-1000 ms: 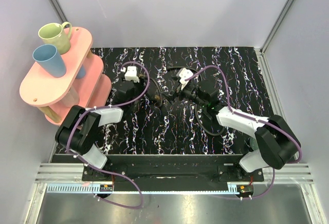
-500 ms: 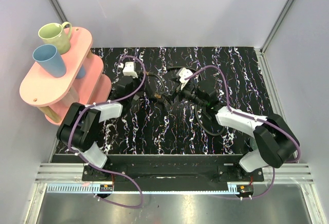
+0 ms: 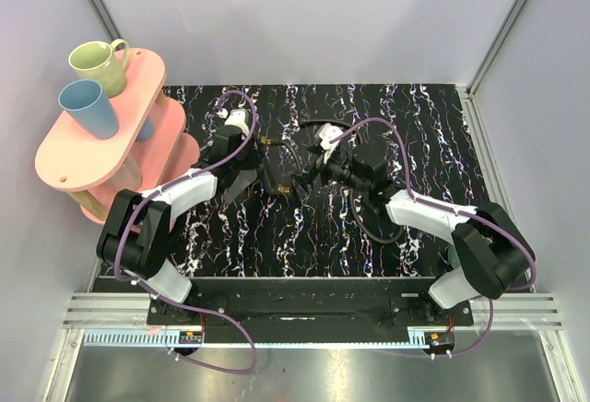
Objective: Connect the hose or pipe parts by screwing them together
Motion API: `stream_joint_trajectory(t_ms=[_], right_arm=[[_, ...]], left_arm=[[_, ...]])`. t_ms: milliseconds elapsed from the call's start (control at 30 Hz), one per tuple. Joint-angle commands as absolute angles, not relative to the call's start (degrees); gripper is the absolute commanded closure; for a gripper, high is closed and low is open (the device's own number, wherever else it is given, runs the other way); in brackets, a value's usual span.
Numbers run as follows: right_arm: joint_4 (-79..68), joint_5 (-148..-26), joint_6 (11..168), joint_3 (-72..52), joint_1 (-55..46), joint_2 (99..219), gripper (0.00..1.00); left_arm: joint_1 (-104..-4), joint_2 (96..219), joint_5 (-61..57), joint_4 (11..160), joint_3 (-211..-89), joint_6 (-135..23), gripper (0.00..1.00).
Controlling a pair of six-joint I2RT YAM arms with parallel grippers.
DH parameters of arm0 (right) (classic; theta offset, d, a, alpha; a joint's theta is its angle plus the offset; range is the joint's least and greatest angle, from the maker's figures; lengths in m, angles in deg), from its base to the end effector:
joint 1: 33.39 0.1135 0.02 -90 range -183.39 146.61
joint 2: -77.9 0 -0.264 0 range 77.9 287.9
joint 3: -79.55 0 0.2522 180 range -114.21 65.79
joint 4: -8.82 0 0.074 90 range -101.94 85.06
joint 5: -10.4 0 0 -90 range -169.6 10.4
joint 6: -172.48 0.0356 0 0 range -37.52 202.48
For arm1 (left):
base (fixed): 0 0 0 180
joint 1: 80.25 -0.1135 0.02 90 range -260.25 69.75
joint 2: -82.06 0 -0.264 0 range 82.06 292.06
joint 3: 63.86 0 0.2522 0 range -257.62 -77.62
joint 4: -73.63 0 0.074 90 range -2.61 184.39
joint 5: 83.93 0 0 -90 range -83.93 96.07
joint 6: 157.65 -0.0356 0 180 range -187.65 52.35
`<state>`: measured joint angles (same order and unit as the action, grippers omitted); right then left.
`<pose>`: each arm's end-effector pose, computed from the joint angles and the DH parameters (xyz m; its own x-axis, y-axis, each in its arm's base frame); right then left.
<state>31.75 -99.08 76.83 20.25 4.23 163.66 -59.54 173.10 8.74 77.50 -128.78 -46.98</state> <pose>0.2570 0.2131 0.2578 0.0341 -0.0909 -0.9953 -0.8398 0.5372 -0.0778 0.3243 -0.1209 0.2117 -0.5488 -0.1695 -0.8186 0.1302 0.9500 -0.2839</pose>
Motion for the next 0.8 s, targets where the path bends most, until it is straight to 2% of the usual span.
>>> stream_joint_trajectory(t_ms=[0,100,333,567,767], right_arm=[[29.7,-106.39,70.98,19.57,1.77,162.1,0.0],[29.34,-110.43,64.31,18.34,1.33,164.55,0.0],[16.44,-113.96,45.59,7.97,1.41,171.58,0.02],[6.24,-112.82,30.57,-0.29,2.29,178.96,0.07],[-2.21,-113.7,26.23,-3.29,4.57,182.67,0.08]], left_arm=[[-59.51,170.48,3.7,91.77,-131.32,-46.03,1.0],[-59.51,170.83,3.52,98.8,-132.29,-46.64,1.0],[-59.51,172.49,-0.7,110.76,-134.92,-48.67,1.0],[-59.51,173.46,-3.78,112.79,-136.86,-49.54,1.0],[-59.51,174.52,-5.01,113.58,-137.74,-49.9,1.0]])
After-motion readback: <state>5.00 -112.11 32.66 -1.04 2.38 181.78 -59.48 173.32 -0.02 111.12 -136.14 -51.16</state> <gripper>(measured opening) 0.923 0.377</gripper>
